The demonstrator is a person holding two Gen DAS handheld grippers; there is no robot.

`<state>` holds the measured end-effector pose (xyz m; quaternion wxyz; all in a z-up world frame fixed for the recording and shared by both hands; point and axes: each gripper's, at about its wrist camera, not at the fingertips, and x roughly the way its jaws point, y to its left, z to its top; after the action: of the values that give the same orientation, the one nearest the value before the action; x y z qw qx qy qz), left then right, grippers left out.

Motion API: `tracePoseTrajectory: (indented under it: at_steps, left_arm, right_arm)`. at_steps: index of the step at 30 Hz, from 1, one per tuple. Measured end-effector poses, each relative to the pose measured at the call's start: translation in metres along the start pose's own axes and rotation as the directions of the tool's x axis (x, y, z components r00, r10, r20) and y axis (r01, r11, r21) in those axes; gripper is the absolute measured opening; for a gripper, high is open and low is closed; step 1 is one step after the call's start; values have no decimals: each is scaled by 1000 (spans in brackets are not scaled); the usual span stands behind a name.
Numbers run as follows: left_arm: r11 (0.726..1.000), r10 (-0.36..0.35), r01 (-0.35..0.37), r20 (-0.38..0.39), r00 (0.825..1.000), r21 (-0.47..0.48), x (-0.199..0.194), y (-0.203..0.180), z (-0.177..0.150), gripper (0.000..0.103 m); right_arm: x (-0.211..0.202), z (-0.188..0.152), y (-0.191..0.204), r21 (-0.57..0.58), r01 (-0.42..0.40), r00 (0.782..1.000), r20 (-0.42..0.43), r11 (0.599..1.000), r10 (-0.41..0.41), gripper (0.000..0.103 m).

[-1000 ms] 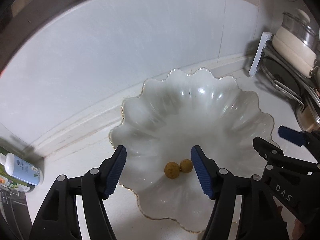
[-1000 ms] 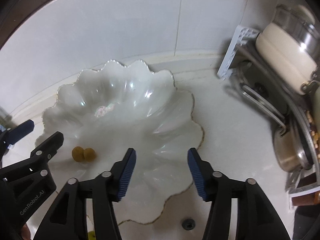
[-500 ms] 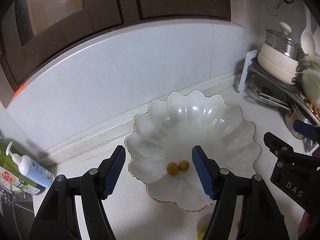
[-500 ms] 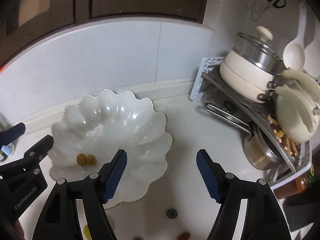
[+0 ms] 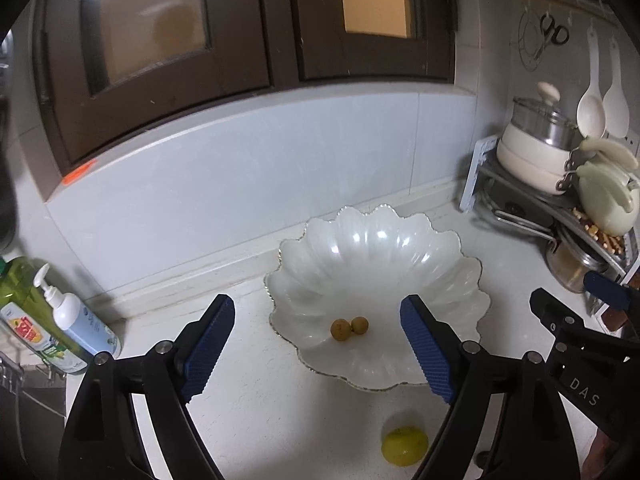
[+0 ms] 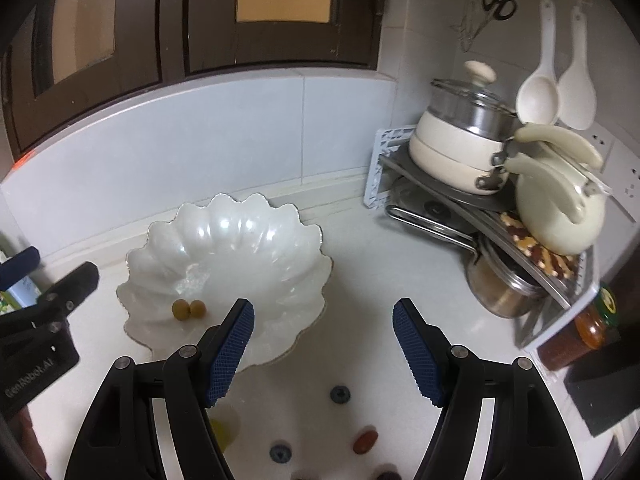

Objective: Organize fruits
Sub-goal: 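Withdraw the open right tool back toward the remaining fruits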

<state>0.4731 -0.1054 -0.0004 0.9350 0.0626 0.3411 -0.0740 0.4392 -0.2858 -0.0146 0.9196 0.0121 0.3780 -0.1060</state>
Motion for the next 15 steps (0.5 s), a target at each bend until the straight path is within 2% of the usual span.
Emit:
tracePoseTrajectory:
  at_steps: [6,15]
  left_arm:
    - [1000,-29,30,27,999,-6,-24,4,-11,87]
    - [999,-50,51,84,995,-3,-60,9,-27,91]
  right_arm:
    - [-28,-14,-4,36,-17,999,31,999,16,73]
    - [-66,-30,-5,47,0,996,84,999,-4,73]
